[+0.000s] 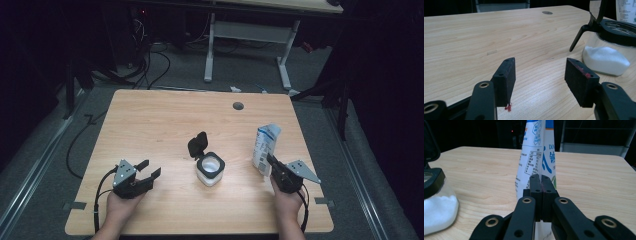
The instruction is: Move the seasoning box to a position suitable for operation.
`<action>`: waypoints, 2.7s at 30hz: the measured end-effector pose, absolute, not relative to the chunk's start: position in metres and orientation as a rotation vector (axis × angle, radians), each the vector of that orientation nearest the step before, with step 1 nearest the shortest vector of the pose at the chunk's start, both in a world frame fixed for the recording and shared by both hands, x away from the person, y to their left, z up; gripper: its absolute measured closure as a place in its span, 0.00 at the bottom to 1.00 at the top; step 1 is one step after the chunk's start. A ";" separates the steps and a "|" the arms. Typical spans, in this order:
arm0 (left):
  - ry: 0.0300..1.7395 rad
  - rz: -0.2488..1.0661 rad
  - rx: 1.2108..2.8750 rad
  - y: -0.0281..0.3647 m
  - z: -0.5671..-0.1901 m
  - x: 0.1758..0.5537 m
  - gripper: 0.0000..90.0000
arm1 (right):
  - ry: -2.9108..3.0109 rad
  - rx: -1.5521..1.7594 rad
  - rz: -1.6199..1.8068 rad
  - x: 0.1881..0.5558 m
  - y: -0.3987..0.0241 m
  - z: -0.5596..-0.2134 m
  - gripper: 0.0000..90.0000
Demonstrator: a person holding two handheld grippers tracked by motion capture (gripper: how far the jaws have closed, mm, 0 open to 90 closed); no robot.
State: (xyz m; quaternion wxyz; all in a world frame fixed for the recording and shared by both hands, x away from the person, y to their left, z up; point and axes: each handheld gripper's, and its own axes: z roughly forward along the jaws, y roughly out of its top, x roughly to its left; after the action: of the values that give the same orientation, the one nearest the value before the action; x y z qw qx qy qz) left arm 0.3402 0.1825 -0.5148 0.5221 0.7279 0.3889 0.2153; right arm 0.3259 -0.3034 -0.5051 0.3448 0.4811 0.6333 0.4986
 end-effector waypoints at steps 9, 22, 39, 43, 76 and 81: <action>0.924 0.509 1.749 0.184 -0.514 0.341 0.47 | 1.641 1.272 1.298 0.319 -0.306 -0.510 0.99; 0.910 0.496 1.756 0.181 -0.514 0.342 0.47 | 1.649 1.290 1.291 0.313 -0.307 -0.512 0.90; 0.907 0.491 1.756 0.179 -0.513 0.343 0.47 | 1.666 1.316 1.284 0.312 -0.307 -0.513 0.76; 0.915 0.491 1.761 0.179 -0.514 0.344 0.47 | 1.684 1.311 1.272 0.310 -0.305 -0.513 0.69; 0.937 0.454 1.776 0.159 -0.517 0.361 0.48 | 1.743 1.272 1.211 0.267 -0.292 -0.508 0.63; 0.937 0.457 1.779 0.158 -0.517 0.361 0.49 | 1.758 1.254 1.214 0.266 -0.285 -0.507 0.64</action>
State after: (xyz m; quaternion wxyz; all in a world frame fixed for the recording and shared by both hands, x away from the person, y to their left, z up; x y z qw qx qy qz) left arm 0.3611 0.1582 -0.5167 0.5139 0.7401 0.3899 0.1901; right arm 0.2659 -0.2854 -0.5071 0.3261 0.4786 0.6708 0.4632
